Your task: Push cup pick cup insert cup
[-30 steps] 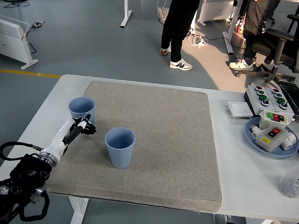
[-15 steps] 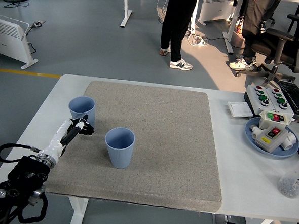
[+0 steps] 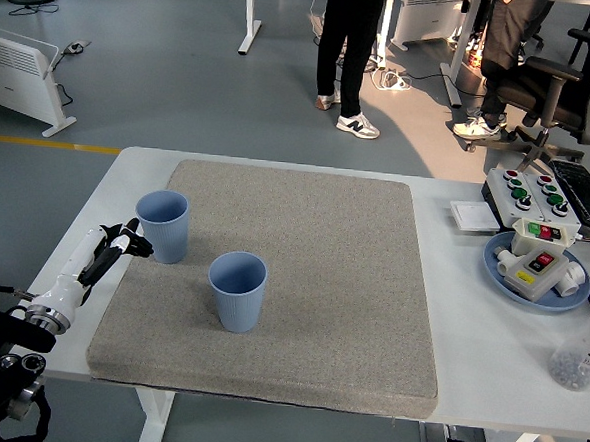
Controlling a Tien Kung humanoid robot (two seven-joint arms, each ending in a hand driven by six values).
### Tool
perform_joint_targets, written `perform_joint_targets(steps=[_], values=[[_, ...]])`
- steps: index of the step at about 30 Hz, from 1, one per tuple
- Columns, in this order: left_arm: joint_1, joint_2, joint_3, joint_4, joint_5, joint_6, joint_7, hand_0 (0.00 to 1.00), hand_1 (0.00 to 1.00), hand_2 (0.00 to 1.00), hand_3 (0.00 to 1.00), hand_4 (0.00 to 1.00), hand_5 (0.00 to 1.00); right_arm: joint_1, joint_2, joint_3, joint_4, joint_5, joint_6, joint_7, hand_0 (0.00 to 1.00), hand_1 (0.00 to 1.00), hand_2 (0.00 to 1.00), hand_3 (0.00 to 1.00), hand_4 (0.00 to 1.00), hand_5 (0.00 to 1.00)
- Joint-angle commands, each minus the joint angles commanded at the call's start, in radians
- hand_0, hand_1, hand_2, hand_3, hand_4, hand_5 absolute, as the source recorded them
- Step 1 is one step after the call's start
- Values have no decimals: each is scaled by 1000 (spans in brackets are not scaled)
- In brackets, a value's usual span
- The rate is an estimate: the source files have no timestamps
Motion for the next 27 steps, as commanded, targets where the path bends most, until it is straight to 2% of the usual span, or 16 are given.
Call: perform_joint_targets(steps=[1,5,6,7,12,13,15,18,19,24,25,27], values=[[5,5,-9,-24,43,-11,18,680,722,715,689,887,907,0,0,0,0,0,0,0,527,546,566,579,70,800],[11,38,-27,-119,199,-61,81,680,722,715,689,887,907,2,0,-6,0,8,0,1,527,546,566,579,70,800],[2,51,-24,-151,244,-84,101,680,722,715,689,887,907,3,0,-10,0,13,-1,1,527,546,566,579,70,800],[-7,60,-20,-175,290,-98,112,766,834,850,806,957,765,4,0,-12,0,16,-1,1,527,546,566,579,70,801],[-87,102,28,-271,494,-166,159,766,834,850,806,957,765,7,0,-19,0,23,0,1,527,546,566,579,70,801],[-107,110,42,-283,531,-184,169,844,900,955,880,961,604,8,0,-21,0,25,0,0,527,546,566,578,70,800],[-163,124,85,-304,610,-236,191,844,900,955,880,961,604,8,0,-27,0,30,0,0,527,546,566,578,70,800],[-247,135,151,-302,704,-300,209,844,900,955,880,961,604,9,0,-33,0,36,1,1,527,546,566,578,70,800],[-281,138,178,-299,719,-326,219,869,913,983,997,957,503,9,0,-36,0,37,2,1,527,546,566,579,70,797],[-429,149,308,-278,756,-442,254,869,913,983,997,957,503,9,1,-49,0,52,1,2,527,546,566,579,70,797],[-444,149,321,-276,757,-451,256,897,912,993,998,947,462,9,1,-50,0,53,1,2,527,546,565,578,70,797],[-501,142,374,-254,760,-501,274,897,912,993,998,947,462,9,0,-53,0,52,2,2,527,546,565,578,70,797]])
